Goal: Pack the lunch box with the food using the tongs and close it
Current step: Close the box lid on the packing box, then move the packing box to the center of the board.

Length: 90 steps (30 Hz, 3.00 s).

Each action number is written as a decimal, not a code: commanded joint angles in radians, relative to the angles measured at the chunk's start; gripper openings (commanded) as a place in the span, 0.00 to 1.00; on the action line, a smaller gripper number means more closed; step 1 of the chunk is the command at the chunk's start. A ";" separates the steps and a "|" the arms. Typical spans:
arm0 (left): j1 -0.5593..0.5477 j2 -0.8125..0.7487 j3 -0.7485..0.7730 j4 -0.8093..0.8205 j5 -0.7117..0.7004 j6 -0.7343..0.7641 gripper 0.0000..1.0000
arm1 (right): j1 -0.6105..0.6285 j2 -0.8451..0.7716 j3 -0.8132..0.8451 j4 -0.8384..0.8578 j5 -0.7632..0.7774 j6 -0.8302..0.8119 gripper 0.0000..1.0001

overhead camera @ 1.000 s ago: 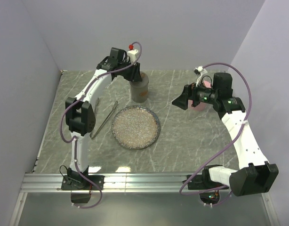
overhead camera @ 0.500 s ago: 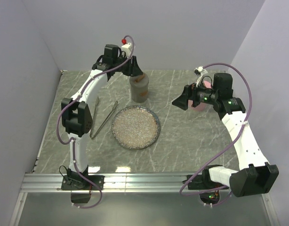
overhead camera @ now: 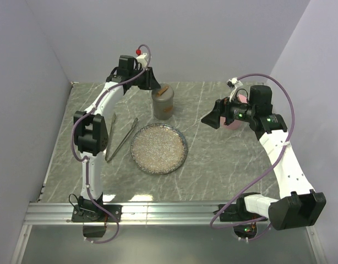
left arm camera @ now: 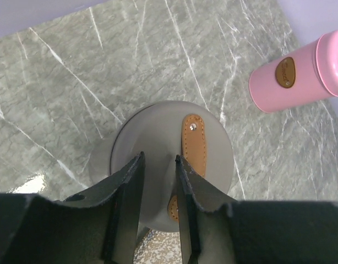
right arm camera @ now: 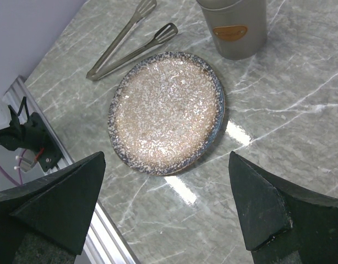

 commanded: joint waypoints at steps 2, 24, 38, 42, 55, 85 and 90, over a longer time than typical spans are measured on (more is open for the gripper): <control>0.004 0.008 -0.010 0.009 -0.007 -0.017 0.35 | -0.003 -0.017 0.001 0.006 -0.008 -0.009 1.00; -0.054 -0.084 0.082 -0.063 -0.140 0.133 0.41 | -0.003 -0.022 -0.016 0.006 -0.012 -0.012 1.00; -0.130 -0.046 0.057 -0.161 -0.287 0.276 0.42 | -0.003 -0.020 -0.021 0.001 -0.004 -0.018 1.00; -0.130 -0.010 0.093 -0.207 -0.297 0.277 0.41 | -0.003 -0.020 -0.021 0.003 -0.003 -0.017 1.00; 0.105 -0.316 -0.290 0.456 0.098 -0.314 0.52 | -0.002 -0.032 -0.022 0.003 0.005 -0.004 1.00; 0.177 -0.165 -0.670 0.704 -0.122 -0.944 0.69 | -0.048 -0.014 -0.011 -0.023 0.028 -0.017 1.00; 0.154 -0.133 -0.664 0.727 -0.108 -0.956 0.64 | -0.057 -0.012 -0.014 -0.025 0.025 -0.021 1.00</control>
